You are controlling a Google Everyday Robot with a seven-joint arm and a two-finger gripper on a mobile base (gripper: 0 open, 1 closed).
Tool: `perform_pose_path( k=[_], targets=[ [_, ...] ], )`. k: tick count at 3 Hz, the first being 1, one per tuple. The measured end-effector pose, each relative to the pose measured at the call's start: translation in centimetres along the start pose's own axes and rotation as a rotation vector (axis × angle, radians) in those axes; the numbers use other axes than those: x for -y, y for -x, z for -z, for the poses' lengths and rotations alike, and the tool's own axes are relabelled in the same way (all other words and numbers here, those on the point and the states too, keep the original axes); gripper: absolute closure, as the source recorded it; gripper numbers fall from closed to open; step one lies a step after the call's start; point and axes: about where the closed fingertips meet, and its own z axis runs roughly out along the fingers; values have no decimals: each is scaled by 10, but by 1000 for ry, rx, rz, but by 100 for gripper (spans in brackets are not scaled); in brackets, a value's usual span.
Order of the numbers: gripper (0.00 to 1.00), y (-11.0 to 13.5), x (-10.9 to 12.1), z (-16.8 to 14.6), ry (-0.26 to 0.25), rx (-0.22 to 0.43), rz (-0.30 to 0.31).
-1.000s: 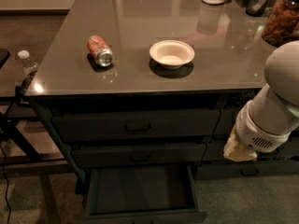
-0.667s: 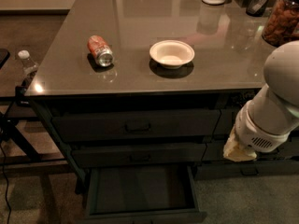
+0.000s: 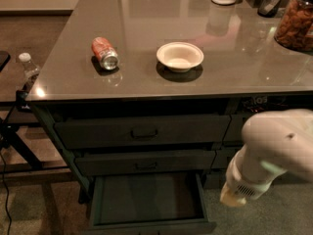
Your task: Close bottom drawer
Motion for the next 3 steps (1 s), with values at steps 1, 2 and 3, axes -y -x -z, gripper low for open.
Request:
perform_pose_path(
  k=[1, 2, 3],
  targets=[
    [100, -9, -13, -68, 70, -45, -54],
    [100, -9, -14, -70, 75, -45, -56],
    [100, -9, -23, -102, 102, -51, -85]
  ],
)
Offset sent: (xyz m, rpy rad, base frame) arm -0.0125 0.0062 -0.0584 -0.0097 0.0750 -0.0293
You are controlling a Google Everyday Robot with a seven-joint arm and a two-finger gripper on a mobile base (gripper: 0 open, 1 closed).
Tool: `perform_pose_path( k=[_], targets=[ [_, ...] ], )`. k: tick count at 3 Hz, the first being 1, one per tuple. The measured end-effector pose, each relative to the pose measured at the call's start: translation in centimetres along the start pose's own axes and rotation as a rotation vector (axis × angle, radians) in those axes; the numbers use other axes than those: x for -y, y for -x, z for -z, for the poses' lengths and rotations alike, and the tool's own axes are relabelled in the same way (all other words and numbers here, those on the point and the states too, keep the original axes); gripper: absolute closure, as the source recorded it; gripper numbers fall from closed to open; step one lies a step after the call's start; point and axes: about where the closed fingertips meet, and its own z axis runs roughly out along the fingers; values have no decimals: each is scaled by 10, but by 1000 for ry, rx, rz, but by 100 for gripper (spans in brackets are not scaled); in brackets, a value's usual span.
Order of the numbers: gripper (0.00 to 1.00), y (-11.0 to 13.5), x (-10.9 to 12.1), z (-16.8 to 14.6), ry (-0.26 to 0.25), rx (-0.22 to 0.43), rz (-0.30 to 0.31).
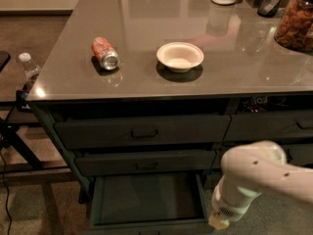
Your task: Close bottom drawer
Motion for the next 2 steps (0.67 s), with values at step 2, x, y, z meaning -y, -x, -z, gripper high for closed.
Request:
perform_pose_path(
  k=[2],
  targets=[
    [100, 18, -13, -131, 109, -34, -155]
  ],
)
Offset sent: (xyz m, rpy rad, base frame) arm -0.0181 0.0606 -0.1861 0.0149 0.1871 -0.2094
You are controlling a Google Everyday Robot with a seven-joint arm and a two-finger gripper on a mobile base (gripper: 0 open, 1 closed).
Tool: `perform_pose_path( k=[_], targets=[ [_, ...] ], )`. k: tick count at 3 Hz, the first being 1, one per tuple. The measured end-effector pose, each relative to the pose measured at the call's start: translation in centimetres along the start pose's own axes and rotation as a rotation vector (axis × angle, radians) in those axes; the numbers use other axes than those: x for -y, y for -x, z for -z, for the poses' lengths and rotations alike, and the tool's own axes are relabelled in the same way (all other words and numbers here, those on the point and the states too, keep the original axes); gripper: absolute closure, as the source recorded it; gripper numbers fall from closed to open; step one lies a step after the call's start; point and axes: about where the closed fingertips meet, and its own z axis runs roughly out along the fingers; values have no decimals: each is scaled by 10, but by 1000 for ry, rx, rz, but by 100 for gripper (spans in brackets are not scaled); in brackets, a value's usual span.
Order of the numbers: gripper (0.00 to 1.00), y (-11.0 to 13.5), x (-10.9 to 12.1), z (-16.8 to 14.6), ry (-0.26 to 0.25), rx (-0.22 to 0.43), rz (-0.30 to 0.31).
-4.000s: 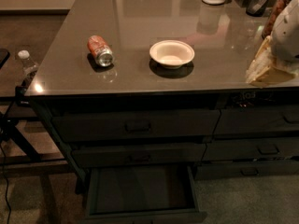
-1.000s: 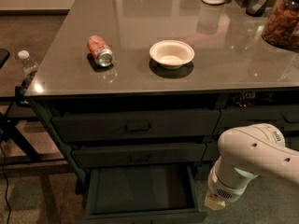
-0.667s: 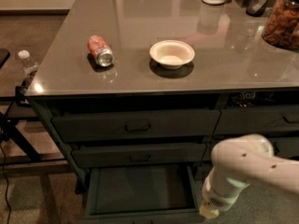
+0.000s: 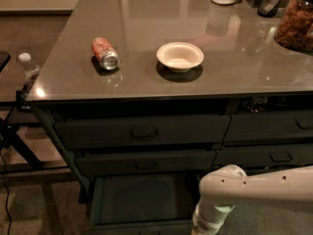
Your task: Close bottom drawer
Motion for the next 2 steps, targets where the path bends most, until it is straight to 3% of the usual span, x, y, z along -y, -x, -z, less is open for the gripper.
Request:
perform_pose_path(
  k=[1, 2],
  targets=[
    [100, 0, 0, 0, -1, 0, 2],
    [100, 0, -2, -31, 42, 18, -32]
  ],
)
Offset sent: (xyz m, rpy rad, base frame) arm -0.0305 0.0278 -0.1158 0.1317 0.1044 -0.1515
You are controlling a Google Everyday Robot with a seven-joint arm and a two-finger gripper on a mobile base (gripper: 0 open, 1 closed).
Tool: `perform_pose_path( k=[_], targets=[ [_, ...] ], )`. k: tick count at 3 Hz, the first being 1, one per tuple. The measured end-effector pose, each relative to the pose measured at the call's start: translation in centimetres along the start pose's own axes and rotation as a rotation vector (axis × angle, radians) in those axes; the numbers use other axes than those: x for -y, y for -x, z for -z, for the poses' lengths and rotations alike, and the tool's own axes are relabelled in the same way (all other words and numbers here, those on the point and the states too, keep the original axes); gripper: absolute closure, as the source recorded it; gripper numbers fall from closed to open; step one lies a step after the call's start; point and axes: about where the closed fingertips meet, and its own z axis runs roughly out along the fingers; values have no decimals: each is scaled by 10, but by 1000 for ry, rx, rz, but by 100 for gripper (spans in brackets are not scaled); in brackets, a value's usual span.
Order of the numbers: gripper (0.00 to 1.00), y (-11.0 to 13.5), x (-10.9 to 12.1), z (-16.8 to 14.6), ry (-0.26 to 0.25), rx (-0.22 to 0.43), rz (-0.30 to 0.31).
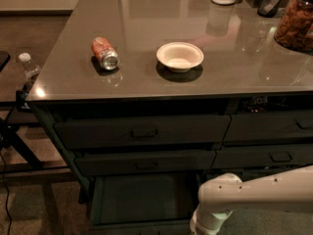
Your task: Close bottom drawer
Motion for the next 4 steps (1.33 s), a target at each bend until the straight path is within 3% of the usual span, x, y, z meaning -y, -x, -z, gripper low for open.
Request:
perform_pose_path(
  k=[2, 3, 4],
  targets=[
    [100, 3, 20, -92, 42, 70, -128],
    [100, 3, 20, -92, 42, 70, -128],
    [100, 8, 25, -116, 93, 61, -142]
  ],
)
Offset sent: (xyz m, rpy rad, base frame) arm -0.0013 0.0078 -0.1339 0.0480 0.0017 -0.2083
